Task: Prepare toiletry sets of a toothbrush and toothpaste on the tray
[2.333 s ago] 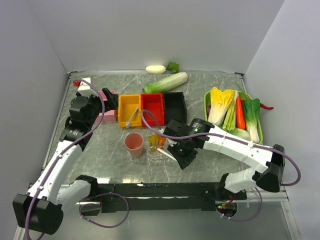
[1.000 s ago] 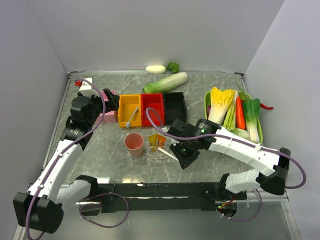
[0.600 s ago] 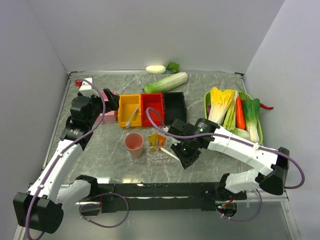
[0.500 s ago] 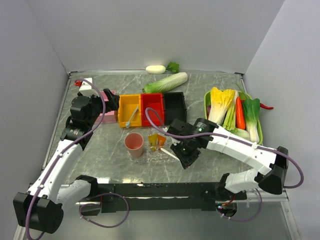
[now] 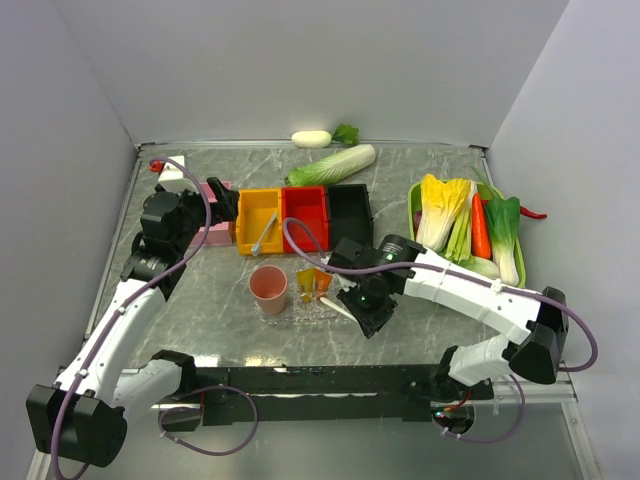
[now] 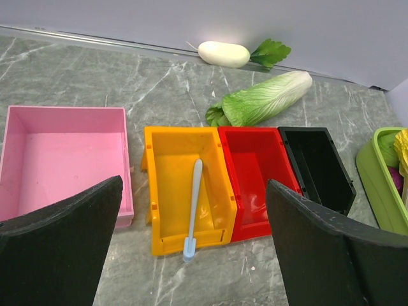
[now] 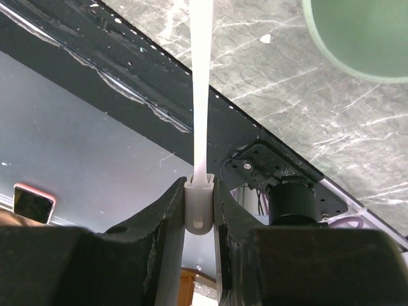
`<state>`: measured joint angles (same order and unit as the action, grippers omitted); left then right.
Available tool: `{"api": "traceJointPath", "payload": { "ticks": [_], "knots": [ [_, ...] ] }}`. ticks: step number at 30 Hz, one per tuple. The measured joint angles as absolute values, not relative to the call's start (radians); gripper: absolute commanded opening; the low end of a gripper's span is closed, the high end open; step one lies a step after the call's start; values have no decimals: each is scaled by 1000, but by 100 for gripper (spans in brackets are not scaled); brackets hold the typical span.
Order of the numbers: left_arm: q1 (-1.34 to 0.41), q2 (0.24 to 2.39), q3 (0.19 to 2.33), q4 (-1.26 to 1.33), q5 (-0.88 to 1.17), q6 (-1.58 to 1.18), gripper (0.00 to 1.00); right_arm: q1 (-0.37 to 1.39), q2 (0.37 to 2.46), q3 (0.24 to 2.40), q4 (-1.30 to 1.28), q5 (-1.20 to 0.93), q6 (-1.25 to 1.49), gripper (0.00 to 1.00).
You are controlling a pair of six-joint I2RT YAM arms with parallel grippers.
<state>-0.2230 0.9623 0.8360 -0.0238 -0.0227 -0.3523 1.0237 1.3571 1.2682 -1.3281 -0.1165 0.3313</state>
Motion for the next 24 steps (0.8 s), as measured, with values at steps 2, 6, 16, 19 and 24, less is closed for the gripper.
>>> {"api": "traceJointPath", "payload": {
  "ticks": [2,6,16,19,24],
  "knots": [
    [-223,962,836,-28,-23,-352,98,1023,1370,1271,-1328,-116,327,0],
    [-223,963,836,-32,-23,-352,98,1021,1395,1281,-1328,-115,319,0],
    [-223,966,836,-32,-17,-353,98,1014,1465,1351,-1328,-104,312,0],
    [-223,966,836,-32,-14,-353,98,1013,1490,1364,-1328,-98,312,0],
    [-223,966,836,-35,-12,-352,98,1011,1534,1391,-1327,-93,312,0]
  ]
}}
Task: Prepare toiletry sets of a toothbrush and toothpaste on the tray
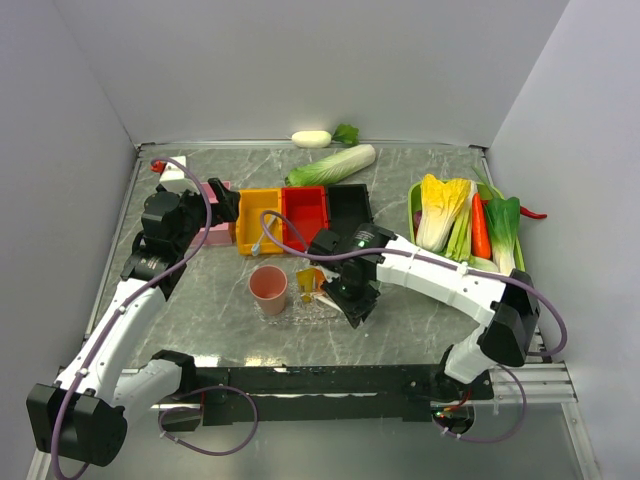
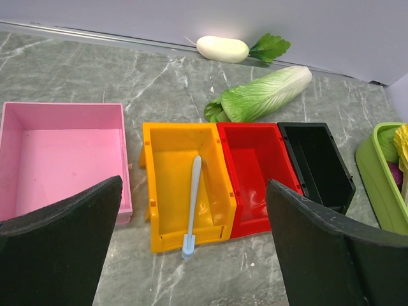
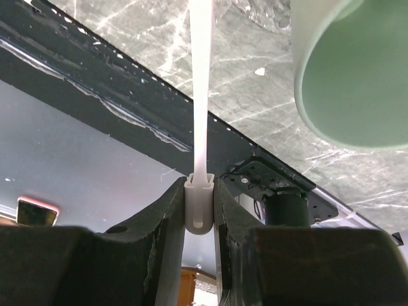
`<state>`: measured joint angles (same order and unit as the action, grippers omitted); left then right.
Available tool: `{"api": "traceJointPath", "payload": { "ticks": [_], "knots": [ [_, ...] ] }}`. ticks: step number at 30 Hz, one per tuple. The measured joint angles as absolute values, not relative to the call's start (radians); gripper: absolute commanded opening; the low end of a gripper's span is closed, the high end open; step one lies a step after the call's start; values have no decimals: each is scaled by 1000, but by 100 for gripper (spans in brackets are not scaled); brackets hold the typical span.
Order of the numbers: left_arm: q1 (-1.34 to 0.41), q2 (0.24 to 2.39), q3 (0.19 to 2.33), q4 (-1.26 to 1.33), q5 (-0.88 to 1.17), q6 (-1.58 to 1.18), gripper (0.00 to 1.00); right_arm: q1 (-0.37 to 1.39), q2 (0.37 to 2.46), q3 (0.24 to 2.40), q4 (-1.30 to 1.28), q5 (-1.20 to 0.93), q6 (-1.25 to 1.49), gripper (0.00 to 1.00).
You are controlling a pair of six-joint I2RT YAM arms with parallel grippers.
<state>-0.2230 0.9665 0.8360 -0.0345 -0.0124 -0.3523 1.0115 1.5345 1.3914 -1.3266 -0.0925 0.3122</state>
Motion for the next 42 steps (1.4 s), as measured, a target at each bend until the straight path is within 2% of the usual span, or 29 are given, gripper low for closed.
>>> {"api": "traceJointPath", "payload": {
  "ticks": [29,35,42],
  "knots": [
    [-223,966,838,-35,4,-353,99,1011,1653,1464,-1332,-45,316,2],
    [-223,966,842,-36,5,-353,99,1011,1674,1473,-1331,-41,316,8],
    [-223,966,842,-36,7,-353,99,1010,1676,1474,-1330,-41,316,27]
  ]
}}
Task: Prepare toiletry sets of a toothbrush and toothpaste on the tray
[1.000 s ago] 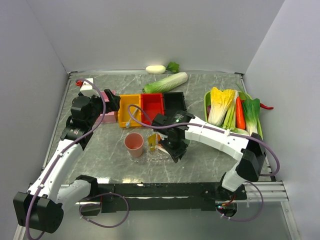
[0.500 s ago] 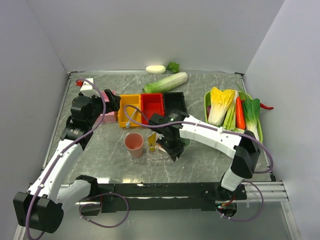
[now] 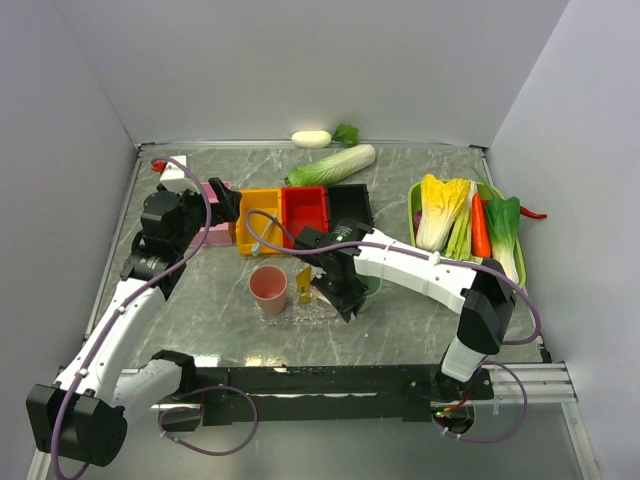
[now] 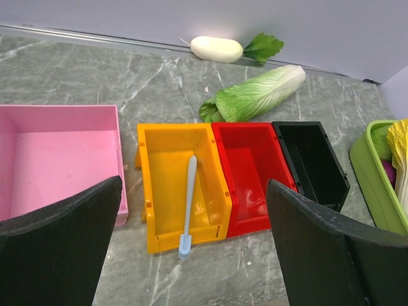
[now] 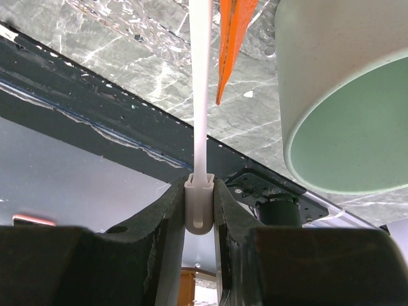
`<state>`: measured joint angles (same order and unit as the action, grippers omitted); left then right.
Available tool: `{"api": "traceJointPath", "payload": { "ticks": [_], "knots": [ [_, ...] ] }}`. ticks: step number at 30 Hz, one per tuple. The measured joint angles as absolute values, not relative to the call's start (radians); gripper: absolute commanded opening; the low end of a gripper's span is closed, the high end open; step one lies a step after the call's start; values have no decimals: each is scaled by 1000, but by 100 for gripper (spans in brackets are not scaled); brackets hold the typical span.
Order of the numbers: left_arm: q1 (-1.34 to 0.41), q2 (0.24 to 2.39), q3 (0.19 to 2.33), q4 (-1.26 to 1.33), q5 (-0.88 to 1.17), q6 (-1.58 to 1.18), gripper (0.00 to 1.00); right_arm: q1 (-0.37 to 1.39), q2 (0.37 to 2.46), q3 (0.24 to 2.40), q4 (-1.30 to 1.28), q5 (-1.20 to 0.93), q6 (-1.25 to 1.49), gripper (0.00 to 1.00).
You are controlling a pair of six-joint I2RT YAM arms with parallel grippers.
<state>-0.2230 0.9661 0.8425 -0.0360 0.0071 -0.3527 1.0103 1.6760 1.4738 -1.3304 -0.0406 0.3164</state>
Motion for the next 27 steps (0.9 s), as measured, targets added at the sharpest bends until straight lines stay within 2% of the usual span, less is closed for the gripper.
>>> {"api": "traceJointPath", "payload": {
  "ticks": [8,16,20,27],
  "knots": [
    [-223,966,842,-36,7,-353,99,1010,1676,1488,-1328,-33,320,43],
    [-223,966,844,-38,11,-353,99,1010,1676,1489,-1329,-27,322,51],
    [-223,966,847,-43,11,-353,99,1010,1676,1492,-1330,-26,327,61],
    [-223,967,847,-44,12,-353,99,1009,1670,1538,-1331,-26,329,69]
  ]
}}
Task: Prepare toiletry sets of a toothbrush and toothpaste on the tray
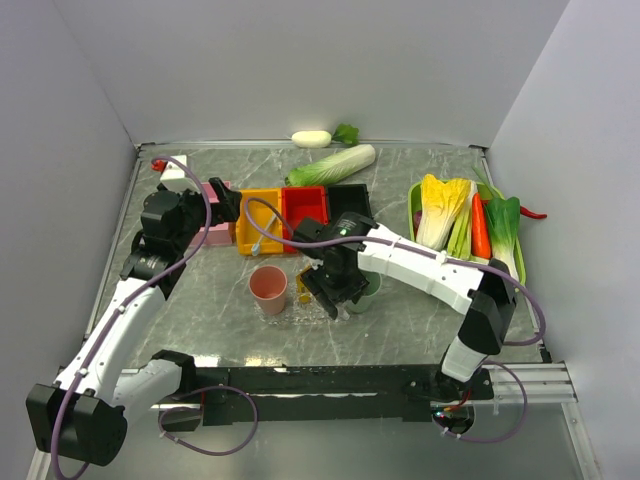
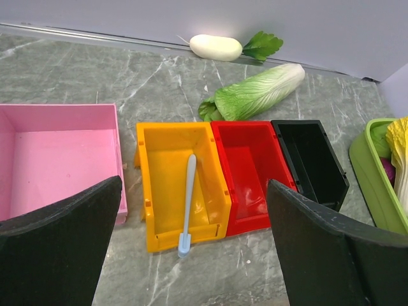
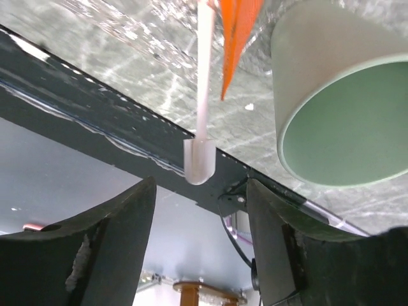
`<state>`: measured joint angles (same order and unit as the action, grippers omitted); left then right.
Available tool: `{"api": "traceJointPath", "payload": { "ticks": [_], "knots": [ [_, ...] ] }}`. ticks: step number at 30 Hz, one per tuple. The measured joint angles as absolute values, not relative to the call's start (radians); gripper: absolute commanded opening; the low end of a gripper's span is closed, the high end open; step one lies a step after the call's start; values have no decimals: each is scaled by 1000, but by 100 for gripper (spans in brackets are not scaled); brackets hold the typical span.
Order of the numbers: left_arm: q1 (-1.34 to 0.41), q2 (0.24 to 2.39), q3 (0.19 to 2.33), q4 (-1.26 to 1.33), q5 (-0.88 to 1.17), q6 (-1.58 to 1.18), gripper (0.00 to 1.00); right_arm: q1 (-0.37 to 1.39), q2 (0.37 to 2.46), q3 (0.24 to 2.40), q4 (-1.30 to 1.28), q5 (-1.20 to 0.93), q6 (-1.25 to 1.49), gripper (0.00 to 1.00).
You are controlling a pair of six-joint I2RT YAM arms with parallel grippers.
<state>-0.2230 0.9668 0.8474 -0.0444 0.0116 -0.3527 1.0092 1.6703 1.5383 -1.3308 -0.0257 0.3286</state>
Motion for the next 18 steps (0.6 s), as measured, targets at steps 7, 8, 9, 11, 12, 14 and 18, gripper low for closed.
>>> {"api": "traceJointPath", "payload": {
  "ticks": [7,8,9,11,12,14,18],
  "knots": [
    [-223,1044,852,-45,14,-353,95,996,1613,1625,-1324,-24,324,72],
    [-223,1065,854,-49,16,-353,94,984,1591,1626,-1321,-23,323,71],
    [-223,1090,860,-58,19,-353,92,969,1567,1626,-1324,-23,319,71],
    [-223,1139,875,-82,22,-352,89,926,1523,1624,-1325,-25,311,69],
    [-223,1161,883,-98,23,-352,86,910,1505,1623,-1325,-26,307,69],
    [-223,1219,908,-142,30,-349,82,869,1467,1616,-1325,-27,293,68],
    [-226,1287,920,-218,41,-335,74,826,1427,1614,-1331,-32,270,66]
  ]
}}
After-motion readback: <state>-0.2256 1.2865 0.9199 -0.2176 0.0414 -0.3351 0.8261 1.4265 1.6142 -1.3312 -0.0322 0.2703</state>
